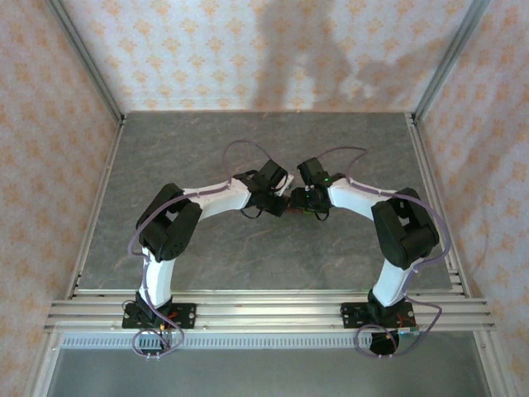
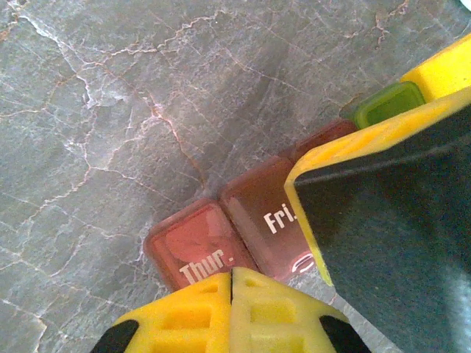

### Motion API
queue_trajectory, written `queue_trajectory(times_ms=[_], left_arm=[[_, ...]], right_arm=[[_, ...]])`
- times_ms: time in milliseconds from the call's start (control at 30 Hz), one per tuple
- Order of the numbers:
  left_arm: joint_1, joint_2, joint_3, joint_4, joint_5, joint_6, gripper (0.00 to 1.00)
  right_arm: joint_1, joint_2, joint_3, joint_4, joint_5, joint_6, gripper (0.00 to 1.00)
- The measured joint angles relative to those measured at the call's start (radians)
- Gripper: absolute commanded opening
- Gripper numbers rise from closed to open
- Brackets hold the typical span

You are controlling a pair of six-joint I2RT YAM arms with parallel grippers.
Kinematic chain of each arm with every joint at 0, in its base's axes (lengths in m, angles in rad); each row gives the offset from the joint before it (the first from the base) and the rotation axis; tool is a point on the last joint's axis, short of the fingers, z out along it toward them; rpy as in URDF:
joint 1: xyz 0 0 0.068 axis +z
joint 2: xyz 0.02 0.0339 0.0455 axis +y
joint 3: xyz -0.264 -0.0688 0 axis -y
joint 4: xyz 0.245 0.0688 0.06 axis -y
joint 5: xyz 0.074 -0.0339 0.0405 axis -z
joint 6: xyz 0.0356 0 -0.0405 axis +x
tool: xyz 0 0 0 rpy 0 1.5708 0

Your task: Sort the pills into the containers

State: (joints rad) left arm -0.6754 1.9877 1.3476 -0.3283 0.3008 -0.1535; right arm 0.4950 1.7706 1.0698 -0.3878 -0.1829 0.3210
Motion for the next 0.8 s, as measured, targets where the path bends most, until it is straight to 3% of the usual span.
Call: queue_trajectory(times_ms=[800], left_arm=[[-0.025,0.001,0.0,0.007,-0.071,0.001,0.0]], right_arm=[[0.002,0.008,0.012,-0.006,0.001,0.0,0.66]])
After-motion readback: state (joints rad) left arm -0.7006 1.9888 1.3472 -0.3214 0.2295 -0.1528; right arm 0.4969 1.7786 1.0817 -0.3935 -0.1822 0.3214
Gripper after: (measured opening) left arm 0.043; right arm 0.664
